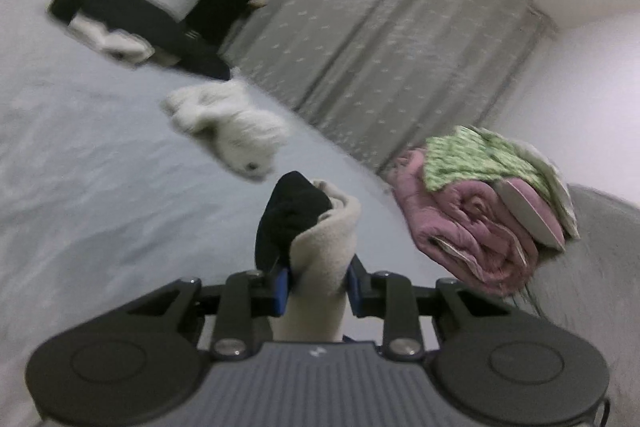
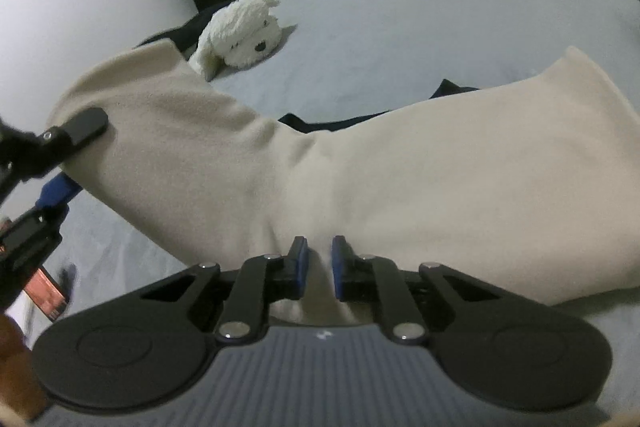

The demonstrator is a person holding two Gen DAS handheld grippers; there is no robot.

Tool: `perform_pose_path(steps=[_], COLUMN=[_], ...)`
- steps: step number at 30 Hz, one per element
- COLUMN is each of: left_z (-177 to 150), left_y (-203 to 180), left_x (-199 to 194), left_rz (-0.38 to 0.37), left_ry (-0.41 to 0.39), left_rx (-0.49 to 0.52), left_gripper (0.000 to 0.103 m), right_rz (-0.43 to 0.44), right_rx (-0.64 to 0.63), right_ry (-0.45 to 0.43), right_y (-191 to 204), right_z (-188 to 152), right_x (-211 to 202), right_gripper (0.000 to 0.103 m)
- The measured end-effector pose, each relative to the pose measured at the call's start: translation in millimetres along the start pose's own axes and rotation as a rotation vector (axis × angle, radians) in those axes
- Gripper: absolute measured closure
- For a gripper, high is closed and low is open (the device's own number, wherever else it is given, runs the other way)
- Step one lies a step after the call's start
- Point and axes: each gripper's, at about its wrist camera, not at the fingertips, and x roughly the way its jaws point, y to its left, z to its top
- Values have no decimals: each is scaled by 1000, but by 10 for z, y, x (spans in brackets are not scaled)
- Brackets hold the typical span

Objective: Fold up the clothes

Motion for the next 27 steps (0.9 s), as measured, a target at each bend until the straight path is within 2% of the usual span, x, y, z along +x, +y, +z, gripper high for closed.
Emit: perform_pose_path(steps=[1,3,5,10,17,27], left_z=[-3,-19,-49,-169,-367,-789], left_y=[-57,-162,-259,-518,-785,-1066], left_x=[-3,-2,9,70,193,431], left_rz=[-13,-36,-56,-102,-131,-154], left_ry=[1,5,13,57,129,252], left_rx=[14,34,44,82,92,155], left_gripper=[75,75,75,75,75,74], right_rz=[19,52,61,80,144,290], right_rx=[28,96,139,253,466,783], right_ry=[-1,-2,-15,-73,-134,-201], right_y=[-38,-123,-199,-413,-811,-1347], right_z=[14,41,82,178,282,178], right_x=[-34,-114,-207,-511,-779,-1092], right_gripper=[80,76,67,55,52,51])
